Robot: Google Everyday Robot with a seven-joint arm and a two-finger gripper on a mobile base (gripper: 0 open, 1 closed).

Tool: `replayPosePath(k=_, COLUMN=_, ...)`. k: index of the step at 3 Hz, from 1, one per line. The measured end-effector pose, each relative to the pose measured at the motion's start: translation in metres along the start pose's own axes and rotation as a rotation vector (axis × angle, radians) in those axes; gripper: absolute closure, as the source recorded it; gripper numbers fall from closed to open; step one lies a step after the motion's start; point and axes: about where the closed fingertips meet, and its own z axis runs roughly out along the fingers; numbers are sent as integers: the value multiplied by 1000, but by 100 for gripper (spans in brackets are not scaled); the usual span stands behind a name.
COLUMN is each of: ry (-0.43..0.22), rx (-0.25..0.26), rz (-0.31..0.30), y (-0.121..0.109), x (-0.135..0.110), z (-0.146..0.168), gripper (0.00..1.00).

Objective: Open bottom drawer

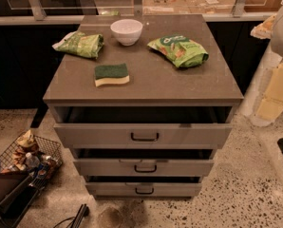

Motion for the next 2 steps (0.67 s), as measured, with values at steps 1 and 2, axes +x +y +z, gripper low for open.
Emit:
replayPosePath(k=1, ry=0, rx=0, rz=0, y=0, x=0, z=0, gripper=0)
replayPosePath(k=2, ry=15, rx=-1, rz=4, y=12, x=9, z=20, gripper=0)
